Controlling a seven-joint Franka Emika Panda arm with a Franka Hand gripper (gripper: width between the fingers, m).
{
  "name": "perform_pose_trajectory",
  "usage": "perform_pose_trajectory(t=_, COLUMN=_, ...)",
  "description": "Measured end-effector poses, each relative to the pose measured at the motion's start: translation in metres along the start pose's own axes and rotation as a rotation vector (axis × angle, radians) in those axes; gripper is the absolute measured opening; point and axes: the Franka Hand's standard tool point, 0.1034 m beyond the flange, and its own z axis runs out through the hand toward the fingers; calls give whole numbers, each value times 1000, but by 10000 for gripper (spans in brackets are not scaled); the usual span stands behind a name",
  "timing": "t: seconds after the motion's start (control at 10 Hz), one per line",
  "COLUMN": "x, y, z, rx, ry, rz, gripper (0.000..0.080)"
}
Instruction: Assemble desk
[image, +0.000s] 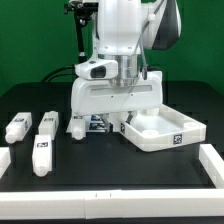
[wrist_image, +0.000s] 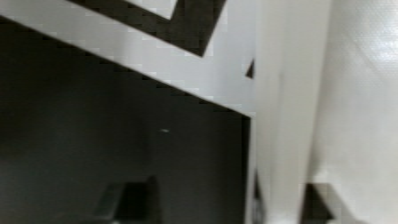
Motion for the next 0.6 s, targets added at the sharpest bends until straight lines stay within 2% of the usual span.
perform_pose_trajectory(t=0.1, x=0, y=0, z=0, rx=0, ry=0, rz=0, gripper=217)
perform_pose_trajectory(t=0.2, x=3, y=-2, z=-3, rx=6, ry=-3, rz=27, gripper=59)
perform_pose_trajectory(t=0.4, x=16, y=-11, z=-29, rx=35, ry=-12, rz=156, gripper=49)
perform_pose_trajectory(t=0.6, x=22, y=-6, z=-51, rx=101, ry=-98, rz=392, gripper=47)
